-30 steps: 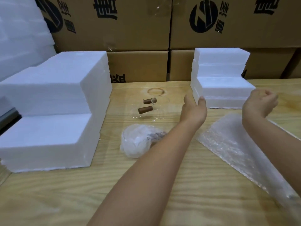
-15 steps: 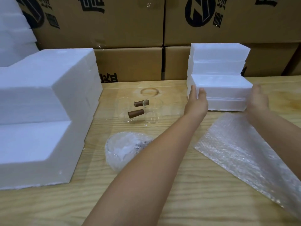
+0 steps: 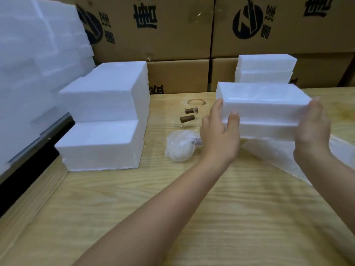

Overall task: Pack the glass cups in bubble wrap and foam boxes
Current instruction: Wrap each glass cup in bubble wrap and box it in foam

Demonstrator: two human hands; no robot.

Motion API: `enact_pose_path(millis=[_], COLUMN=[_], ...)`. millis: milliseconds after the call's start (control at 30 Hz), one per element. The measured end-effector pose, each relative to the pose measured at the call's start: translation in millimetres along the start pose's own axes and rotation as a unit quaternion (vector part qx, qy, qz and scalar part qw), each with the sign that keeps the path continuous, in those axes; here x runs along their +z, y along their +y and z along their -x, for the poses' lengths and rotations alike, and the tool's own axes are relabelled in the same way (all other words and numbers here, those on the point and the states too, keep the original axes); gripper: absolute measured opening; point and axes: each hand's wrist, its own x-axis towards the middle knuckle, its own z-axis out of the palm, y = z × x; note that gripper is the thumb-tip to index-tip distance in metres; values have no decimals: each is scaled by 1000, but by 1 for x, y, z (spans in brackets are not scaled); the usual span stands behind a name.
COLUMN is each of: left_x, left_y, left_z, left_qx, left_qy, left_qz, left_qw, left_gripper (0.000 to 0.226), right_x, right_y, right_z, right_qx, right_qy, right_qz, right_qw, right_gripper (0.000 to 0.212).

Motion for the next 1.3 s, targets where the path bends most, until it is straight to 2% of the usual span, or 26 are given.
enact_pose_path(millis=[133,233,467,633,733,833,933,967,1033,1100,1167,1200,1300], left_x=[-23,-29,-20,-18,-23,-39,-67,-77,-98,-114,-128,-133,-141], left_y=[-14,-26,-44,-47,-40,-27,-20,-21,-25,-34,-46,-53,-68], left_z=[40,53,40,25,27,33,36,37,41,48,54,57,64], left_qx=[9,31,6,-15,33,107,158,172,198,194,162,144,97], left_qy=[22,19,-74,-115,-87,-8,113,129,111,80,59,47,-5], left_qz=[-36,-71,-96,-102,-63,-31,27,40,50,46,46,37,-35], left_qw=[999,997,993,988,994,994,981,976,973,977,984,988,995], left_gripper=[46,47,60,63,55,49,31,31,40,44,43,43,35], right_x=[-15,-22,-30,-33,-36,-41,-46,-46,-44,-44,-45,-45,-49], right_y=[22,35,38,40,37,24,17,17,17,19,23,25,33], right_z=[46,60,53,47,48,51,63,68,79,87,93,94,93], right_qx=[-8,-22,-28,-42,-88,-167,-238,-251,-255,-246,-240,-234,-186], right_qy=[-23,-24,-13,-11,20,40,-55,-97,-189,-290,-382,-415,-453], right_qz=[39,102,176,182,164,92,-22,-45,-62,-45,-14,-1,49], right_qw=[999,994,984,982,982,981,969,962,946,924,892,879,870], right_gripper=[43,49,51,56,55,36,32,30,23,35,37,37,41])
